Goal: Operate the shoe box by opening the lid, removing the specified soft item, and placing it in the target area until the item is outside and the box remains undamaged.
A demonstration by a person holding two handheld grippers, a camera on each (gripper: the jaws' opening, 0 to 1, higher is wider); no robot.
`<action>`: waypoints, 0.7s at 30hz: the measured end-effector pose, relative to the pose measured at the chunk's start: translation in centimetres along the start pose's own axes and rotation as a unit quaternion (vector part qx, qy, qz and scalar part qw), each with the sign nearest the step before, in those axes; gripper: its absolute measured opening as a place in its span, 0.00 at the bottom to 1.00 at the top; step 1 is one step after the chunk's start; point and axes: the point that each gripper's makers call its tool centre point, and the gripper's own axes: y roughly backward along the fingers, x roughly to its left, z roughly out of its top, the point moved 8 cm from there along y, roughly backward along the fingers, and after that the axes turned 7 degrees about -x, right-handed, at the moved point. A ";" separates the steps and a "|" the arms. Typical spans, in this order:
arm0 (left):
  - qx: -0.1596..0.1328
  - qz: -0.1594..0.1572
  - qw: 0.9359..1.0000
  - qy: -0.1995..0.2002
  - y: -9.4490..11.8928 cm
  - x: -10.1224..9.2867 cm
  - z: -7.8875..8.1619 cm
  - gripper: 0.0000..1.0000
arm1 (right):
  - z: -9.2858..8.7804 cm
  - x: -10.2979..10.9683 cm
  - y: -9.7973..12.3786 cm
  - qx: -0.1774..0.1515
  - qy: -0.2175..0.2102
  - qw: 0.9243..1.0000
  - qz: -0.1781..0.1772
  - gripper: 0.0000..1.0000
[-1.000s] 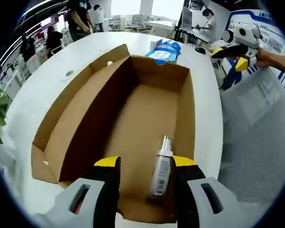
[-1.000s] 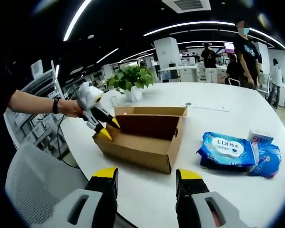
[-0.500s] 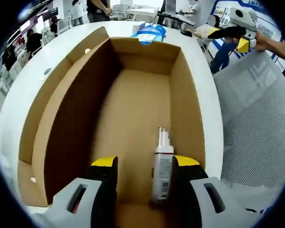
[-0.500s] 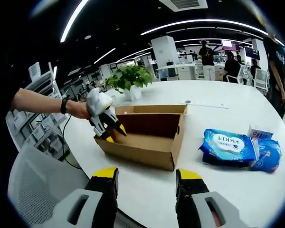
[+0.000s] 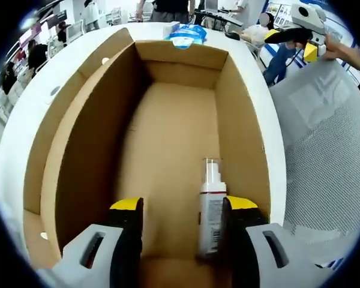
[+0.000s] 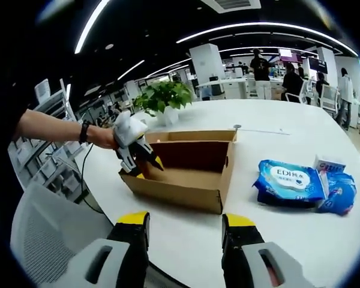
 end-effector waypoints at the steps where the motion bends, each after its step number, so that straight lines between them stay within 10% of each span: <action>1: 0.001 0.003 1.000 -0.001 0.0 0.1 0.0 0.57 | 0.0 0.0 0.0 0.000 -0.001 1.000 0.000 0.46; 21: 0.030 -0.006 0.998 -0.050 -0.3 -0.6 -0.2 0.50 | -0.1 0.0 -0.1 0.002 -0.002 1.000 0.005 0.45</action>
